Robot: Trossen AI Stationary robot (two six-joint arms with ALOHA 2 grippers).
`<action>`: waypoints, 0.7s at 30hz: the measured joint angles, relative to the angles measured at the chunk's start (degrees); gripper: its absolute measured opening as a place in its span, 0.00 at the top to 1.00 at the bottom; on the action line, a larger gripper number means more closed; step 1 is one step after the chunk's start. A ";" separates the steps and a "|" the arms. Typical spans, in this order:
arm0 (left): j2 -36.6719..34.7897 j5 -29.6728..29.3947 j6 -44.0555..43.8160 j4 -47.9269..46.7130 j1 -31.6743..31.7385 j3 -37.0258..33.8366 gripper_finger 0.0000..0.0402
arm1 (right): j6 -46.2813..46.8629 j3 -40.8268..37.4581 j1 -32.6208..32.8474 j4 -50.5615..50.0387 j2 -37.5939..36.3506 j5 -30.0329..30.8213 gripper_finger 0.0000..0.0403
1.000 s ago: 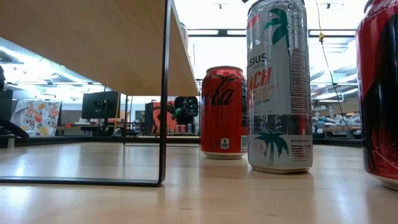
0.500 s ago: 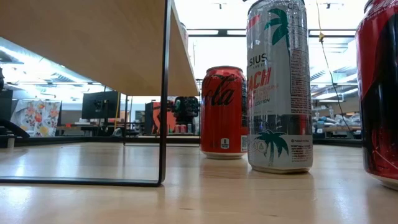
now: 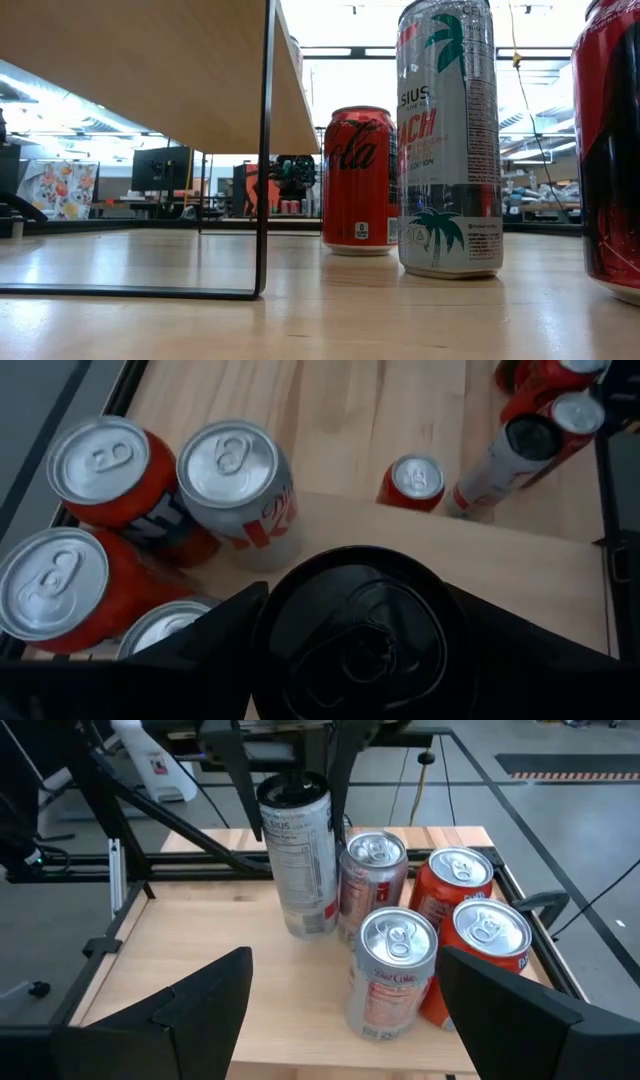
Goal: Pick and place cans onto a shelf
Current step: Put the top white-pink soda can on the shelf
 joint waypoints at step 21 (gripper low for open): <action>-3.96 2.26 -0.36 6.22 0.39 -5.93 0.33 | 0.11 0.00 2.46 3.13 -0.01 3.10 0.20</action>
